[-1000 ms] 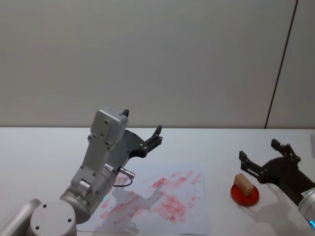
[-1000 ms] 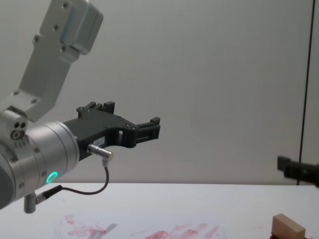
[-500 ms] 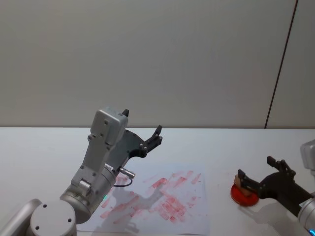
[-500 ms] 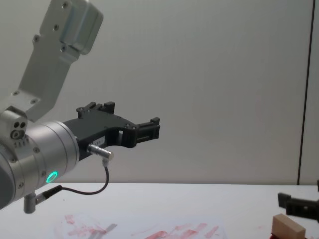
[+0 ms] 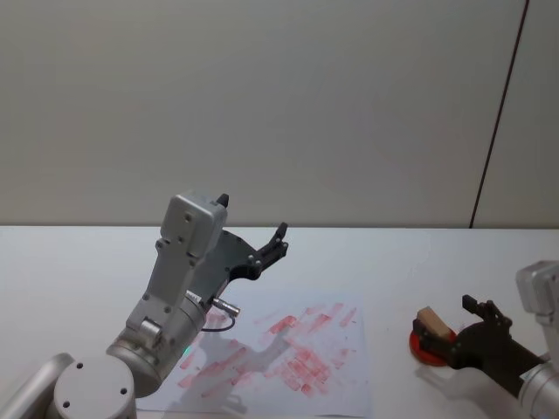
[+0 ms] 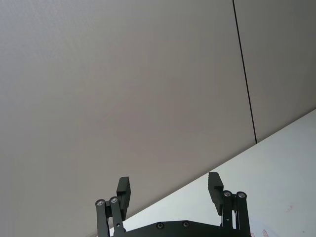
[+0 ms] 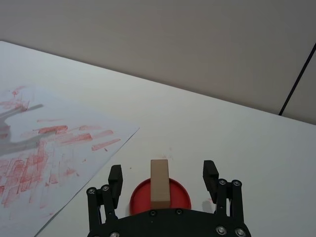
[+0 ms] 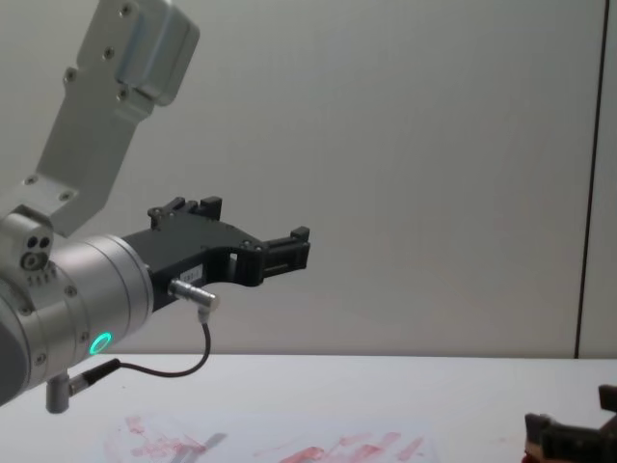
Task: Use the one hand to pick up the stamp and affix it onto the A4 paper.
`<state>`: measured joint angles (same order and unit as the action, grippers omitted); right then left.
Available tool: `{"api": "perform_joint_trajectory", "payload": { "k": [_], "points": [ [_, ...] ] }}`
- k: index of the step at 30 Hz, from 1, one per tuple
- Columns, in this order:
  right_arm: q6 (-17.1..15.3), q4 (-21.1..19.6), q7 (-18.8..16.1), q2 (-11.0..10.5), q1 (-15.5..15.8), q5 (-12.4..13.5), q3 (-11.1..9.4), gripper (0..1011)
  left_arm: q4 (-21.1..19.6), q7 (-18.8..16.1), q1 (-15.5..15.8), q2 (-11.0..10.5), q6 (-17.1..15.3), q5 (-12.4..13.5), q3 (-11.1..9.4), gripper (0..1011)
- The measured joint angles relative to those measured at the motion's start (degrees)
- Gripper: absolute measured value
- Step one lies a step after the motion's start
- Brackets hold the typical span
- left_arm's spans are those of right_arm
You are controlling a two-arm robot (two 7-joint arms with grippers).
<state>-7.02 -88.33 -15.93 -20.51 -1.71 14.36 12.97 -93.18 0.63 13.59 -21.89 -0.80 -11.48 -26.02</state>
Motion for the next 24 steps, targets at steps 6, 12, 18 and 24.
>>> {"api": "perform_joint_trajectory", "payload": {
  "k": [6, 12, 18, 24],
  "points": [
    [-0.08, 0.91, -0.06, 0.36, -0.18, -0.19, 0.29, 1001, 0.00, 0.00, 0.00, 0.00, 0.00, 0.00, 0.00, 1002],
    [-0.22, 1.84, -0.06, 0.68, -0.39, -0.23, 0.50, 1001, 0.00, 0.00, 0.00, 0.00, 0.00, 0.00, 0.00, 1003],
    [-0.34, 2.91, -0.07, 1.00, -0.78, -0.24, 0.65, 935, 0.00, 0.00, 0.00, 0.00, 0.00, 0.00, 0.00, 1002],
    [-0.32, 3.82, -0.37, 1.26, -1.24, -0.28, 0.73, 767, 0.00, 0.00, 0.00, 0.00, 0.00, 0.00, 0.00, 1003]
  ]
}}
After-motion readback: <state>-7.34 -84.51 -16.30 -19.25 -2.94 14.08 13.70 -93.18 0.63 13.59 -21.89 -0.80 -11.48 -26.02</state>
